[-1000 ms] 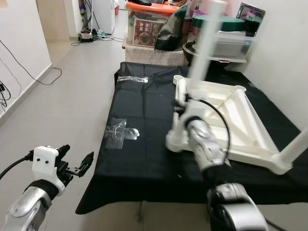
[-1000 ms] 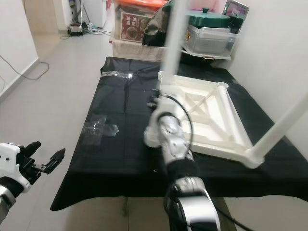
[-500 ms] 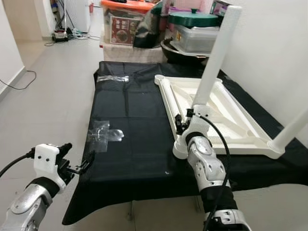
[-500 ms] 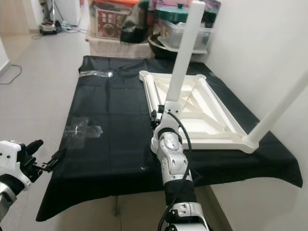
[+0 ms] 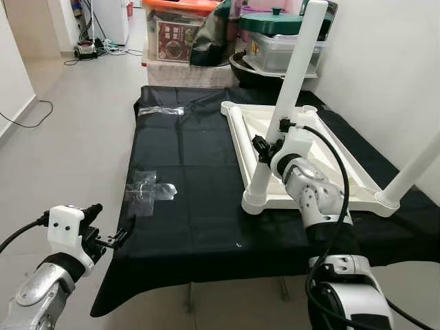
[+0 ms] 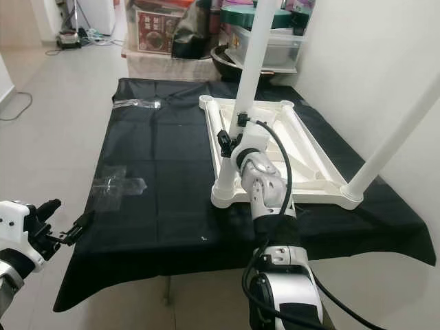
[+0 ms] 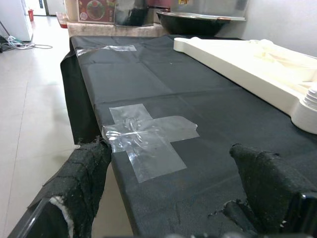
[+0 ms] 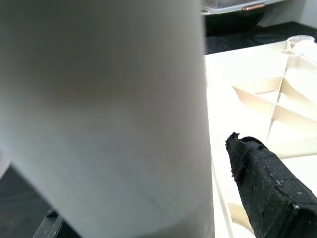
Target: Building children table
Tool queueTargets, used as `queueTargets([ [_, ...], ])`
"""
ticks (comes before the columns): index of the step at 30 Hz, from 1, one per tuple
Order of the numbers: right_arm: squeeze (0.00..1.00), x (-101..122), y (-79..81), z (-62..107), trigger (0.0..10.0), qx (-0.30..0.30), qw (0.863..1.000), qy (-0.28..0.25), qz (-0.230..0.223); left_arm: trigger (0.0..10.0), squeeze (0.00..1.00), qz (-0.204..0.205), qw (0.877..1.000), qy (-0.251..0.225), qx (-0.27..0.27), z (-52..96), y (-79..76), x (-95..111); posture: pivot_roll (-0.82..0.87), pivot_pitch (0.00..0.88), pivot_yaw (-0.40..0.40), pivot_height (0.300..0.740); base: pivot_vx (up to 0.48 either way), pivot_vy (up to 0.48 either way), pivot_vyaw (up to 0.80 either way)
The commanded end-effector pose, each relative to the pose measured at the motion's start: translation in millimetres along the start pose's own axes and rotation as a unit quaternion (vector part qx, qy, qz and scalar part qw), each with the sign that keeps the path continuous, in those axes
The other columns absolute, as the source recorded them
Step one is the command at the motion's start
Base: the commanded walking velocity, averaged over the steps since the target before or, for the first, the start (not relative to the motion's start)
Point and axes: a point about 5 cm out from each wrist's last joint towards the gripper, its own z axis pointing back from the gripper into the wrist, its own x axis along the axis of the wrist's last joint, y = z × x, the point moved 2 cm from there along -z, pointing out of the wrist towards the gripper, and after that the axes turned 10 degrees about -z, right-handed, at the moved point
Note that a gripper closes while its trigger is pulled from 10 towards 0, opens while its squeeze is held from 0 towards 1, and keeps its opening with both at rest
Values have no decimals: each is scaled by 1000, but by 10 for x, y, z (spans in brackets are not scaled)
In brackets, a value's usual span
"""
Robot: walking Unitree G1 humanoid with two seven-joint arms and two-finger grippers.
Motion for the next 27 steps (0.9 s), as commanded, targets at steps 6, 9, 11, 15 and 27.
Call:
queueTargets([
  [6,0,-139,8,13,10000,36,999,35,-6,10000,0,3,1000,-7,-2,15,-18,15,93,0,-111,740,0,0,0],
  [9,0,-108,95,33,10000,81,996,18,11,10000,0,3,1000,-7,-2,14,-18,15,94,0,-109,740,0,0,0],
  [11,0,-56,193,58,10000,134,991,1,16,10000,0,3,1000,-7,-2,12,-18,15,93,0,-108,740,0,0,0],
  [15,0,82,442,151,10000,288,956,-27,46,10000,0,4,1000,-8,-4,3,-20,15,96,0,-106,740,0,0,0],
  [27,0,87,641,190,9216,530,825,37,192,10000,0,2,1000,-8,2,9,2,3,136,0,-135,740,0,0,0],
])
